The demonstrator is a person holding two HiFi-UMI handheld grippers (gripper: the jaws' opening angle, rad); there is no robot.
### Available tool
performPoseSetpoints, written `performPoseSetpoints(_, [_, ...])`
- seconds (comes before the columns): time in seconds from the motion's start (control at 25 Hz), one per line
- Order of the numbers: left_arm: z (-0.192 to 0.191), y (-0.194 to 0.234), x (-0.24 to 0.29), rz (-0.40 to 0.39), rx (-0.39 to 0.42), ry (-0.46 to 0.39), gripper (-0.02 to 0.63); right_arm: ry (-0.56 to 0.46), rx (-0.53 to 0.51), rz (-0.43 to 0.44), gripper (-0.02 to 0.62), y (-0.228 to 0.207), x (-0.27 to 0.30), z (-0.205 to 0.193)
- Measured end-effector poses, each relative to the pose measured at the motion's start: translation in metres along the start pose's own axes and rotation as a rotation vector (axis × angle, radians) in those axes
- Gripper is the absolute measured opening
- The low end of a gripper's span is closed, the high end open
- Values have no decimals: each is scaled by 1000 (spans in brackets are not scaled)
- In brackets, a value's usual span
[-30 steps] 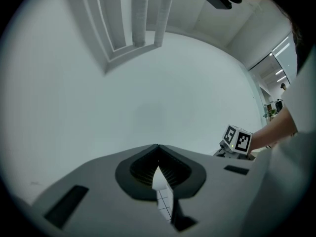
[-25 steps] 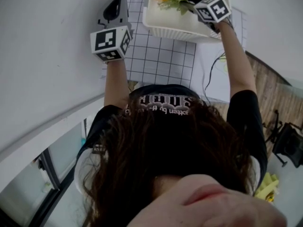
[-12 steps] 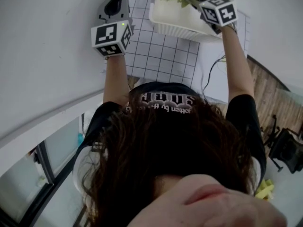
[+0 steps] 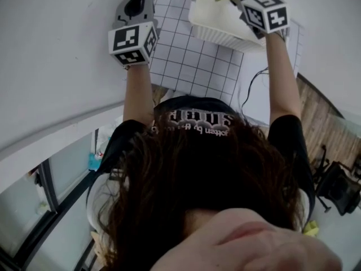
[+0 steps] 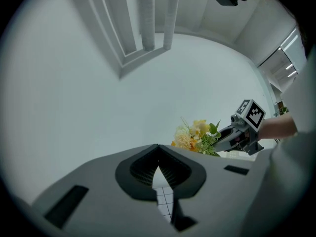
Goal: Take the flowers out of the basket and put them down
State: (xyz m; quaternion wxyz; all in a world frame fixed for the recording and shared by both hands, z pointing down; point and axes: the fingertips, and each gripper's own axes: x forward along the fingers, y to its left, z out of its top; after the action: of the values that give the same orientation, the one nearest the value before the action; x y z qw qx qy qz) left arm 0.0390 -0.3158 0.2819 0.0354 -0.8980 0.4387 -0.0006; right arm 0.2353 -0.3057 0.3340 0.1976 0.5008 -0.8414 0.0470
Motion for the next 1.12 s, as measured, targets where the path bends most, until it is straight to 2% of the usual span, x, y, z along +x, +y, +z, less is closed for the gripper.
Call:
performPoseSetpoints(0.56, [-4, 43, -39, 96, 4, 15, 2, -48, -47, 38, 104, 45, 25, 40])
performPoseSetpoints(1.12, [-9, 78, -75, 169, 14, 26, 2, -145, -7, 109, 104, 100, 58, 72])
